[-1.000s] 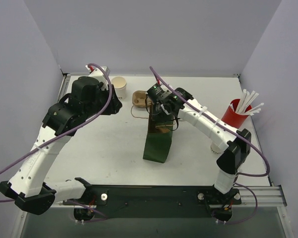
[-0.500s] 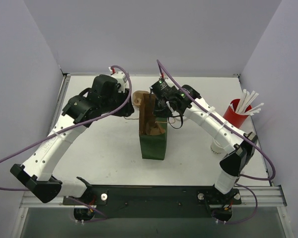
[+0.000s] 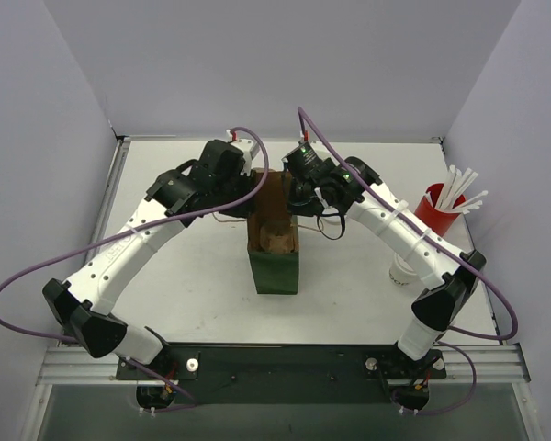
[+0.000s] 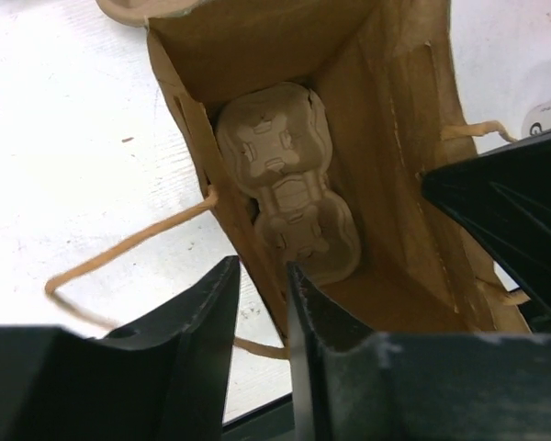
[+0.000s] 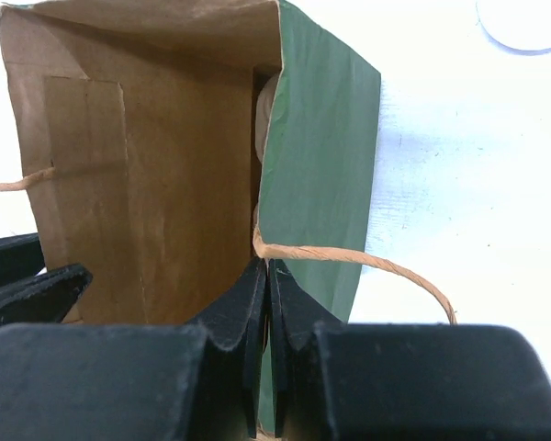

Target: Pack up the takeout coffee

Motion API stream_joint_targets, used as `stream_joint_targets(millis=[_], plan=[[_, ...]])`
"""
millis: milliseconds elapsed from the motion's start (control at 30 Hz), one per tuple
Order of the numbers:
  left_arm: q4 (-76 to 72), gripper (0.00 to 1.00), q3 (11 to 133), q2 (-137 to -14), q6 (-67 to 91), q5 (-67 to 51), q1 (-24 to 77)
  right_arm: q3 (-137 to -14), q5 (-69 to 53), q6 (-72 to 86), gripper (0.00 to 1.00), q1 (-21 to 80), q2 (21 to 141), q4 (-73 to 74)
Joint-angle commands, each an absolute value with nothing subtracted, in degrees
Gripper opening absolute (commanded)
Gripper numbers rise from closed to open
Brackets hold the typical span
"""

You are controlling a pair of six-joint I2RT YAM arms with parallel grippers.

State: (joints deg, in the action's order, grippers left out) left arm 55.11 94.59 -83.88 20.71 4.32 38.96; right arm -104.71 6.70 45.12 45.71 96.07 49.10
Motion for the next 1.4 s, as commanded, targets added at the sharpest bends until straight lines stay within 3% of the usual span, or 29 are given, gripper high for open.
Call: stream_joint_targets(millis=[0, 33, 167, 467, 800, 1167, 1367], plan=[[54.31, 0.30, 94.31, -84.46, 20.21, 7.90, 39.20, -105.38, 7.91, 45.26, 0.00, 45.62, 94.13, 50.89], [54.58, 0.17, 94.13, -84.90, 19.87, 9.74, 39.29, -105.73, 7.82, 45.00, 0.00, 45.53, 94.30, 50.80], [55.81, 0.00, 94.92, -85.26, 19.25, 12.48, 39.20, -106.87, 7.65, 44.47, 0.00, 45.53, 94.13, 50.98], [67.75, 0.00, 115.04, -85.95, 20.13, 11.25, 42.36, -114.00, 6.16, 44.30, 0.00, 45.27, 91.41, 55.37], [60.21, 0.00, 94.05, -88.86, 20.13, 11.34, 38.76, -100.99, 1.58, 44.56, 0.00, 41.66, 99.05, 49.31], [67.32, 0.00, 111.09, -86.40, 20.13, 8.88, 39.02, -109.33, 1.85, 43.86, 0.00, 41.84, 93.17, 52.03], [65.40, 0.00, 105.22, -85.61, 20.57, 8.88, 38.32, -106.97, 1.15, 43.68, 0.00, 41.66, 93.86, 52.12]])
